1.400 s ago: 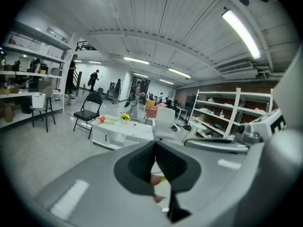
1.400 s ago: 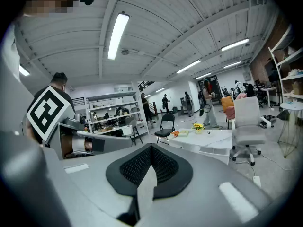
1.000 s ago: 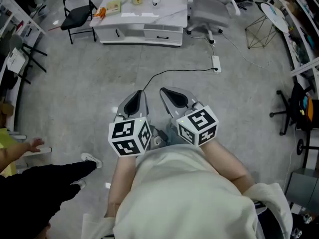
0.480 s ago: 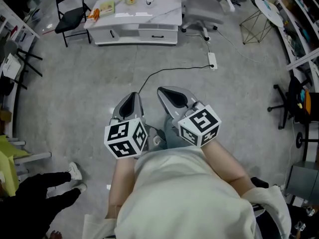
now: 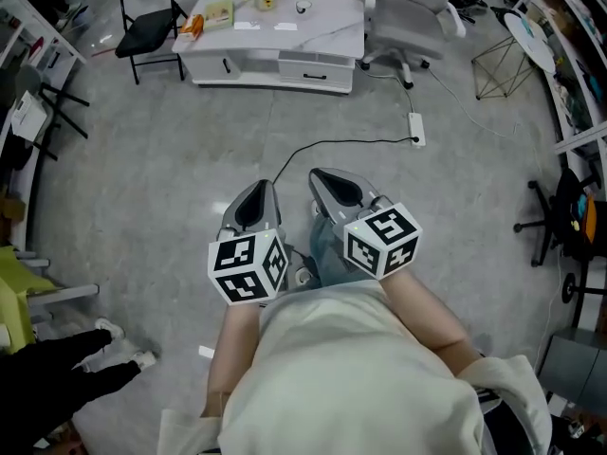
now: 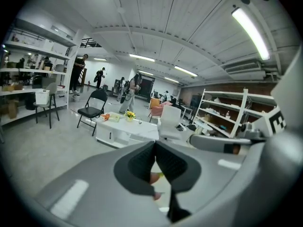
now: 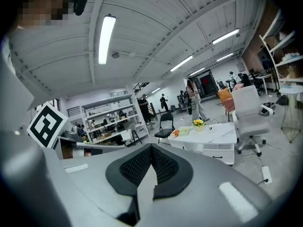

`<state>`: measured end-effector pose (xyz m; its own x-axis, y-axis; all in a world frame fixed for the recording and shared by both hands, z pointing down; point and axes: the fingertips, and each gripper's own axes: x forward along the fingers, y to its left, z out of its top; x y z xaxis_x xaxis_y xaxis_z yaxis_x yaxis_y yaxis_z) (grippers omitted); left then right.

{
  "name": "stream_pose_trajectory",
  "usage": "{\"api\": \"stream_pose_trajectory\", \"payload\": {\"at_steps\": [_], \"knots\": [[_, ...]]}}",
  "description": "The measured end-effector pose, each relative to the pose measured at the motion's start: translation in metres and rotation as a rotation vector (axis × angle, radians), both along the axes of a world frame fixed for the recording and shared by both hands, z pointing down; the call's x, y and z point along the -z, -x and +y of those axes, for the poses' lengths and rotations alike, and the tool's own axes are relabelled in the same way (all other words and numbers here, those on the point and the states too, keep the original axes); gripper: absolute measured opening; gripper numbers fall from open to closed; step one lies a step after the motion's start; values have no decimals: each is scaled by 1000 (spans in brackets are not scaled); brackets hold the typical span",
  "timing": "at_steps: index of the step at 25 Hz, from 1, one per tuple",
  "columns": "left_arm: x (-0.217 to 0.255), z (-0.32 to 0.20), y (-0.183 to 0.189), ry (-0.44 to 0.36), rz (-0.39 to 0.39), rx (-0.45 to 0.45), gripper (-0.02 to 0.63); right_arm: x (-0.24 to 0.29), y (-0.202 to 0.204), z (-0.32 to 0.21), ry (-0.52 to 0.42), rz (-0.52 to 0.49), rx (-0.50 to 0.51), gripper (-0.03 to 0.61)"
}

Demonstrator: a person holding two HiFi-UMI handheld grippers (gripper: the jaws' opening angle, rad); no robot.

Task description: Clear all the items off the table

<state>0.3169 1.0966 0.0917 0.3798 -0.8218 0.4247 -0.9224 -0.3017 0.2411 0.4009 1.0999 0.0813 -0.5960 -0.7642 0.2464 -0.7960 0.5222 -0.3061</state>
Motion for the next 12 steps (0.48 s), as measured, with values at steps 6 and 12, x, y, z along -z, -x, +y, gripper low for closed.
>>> {"api": "stream_pose_trajectory", "payload": {"at_steps": [6, 12], "knots": [[-1, -48, 1, 14, 1, 12, 9, 1, 6, -51, -7, 26, 28, -3], [3, -101, -5, 28, -5, 41, 9, 10, 5, -102, -8, 32, 75, -3]]}}
